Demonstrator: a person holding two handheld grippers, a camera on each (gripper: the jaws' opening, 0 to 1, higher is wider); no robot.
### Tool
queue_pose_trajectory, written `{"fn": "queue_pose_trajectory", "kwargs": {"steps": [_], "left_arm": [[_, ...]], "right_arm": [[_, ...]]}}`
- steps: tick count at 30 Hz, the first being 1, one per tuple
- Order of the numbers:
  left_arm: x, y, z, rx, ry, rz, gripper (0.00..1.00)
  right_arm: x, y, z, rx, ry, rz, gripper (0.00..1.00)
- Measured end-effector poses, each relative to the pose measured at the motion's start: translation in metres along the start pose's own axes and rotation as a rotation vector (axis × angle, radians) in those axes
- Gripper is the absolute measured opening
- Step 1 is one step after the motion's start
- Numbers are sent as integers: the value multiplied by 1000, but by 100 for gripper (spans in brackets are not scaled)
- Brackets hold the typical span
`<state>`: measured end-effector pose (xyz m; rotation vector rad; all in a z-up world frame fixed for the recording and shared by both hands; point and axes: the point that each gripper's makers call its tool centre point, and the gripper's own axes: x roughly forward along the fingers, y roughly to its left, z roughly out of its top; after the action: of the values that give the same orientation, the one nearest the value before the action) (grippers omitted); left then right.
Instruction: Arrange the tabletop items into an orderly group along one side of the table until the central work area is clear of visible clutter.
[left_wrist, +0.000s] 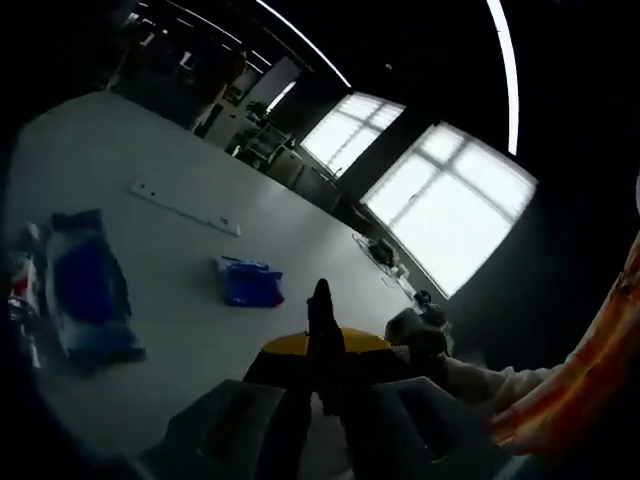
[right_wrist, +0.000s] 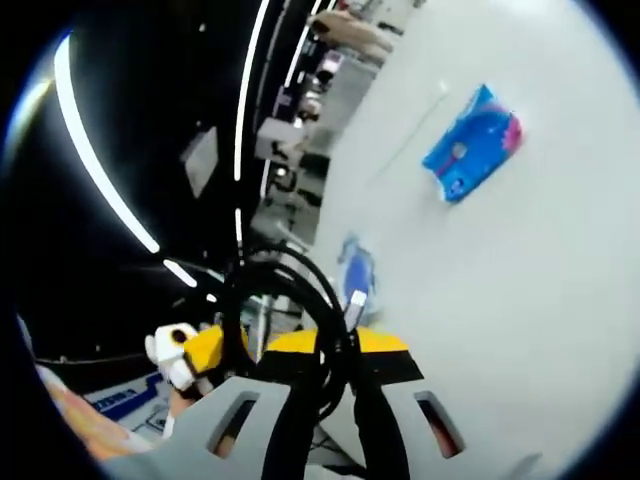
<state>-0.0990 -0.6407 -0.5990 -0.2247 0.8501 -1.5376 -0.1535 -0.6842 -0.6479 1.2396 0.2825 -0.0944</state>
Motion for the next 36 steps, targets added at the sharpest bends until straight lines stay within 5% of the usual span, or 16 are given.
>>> {"fn": "queue_pose_trajectory", "kwargs": {"steps": [1,4,7,15,27,32,36], "left_arm": [[0,1,-4,5,27,-11,4],[2,-10,2,-32,-13,-66,3],[4,-3,2,16,3,-30,3],[7,17,-8,-19,11,40,2],[13,21,-19,-44,42,42,2],[21,18,-17,-2,49,17,3],[27,20,-16,117,64,29,5]], "right_arm": [[-2,1,2,-3,-9,0,9],[-5,5,3,-27,-3,-12,9],[-8,6,6,-26,-8,-12,9],[-10,12,6,-56,12,-20,9],[-12,-2,1,-24,34,-80,8],[-14,-9,5,-11,21,-108,8],[-16,-16,11,-3,8,-142,8]]}}
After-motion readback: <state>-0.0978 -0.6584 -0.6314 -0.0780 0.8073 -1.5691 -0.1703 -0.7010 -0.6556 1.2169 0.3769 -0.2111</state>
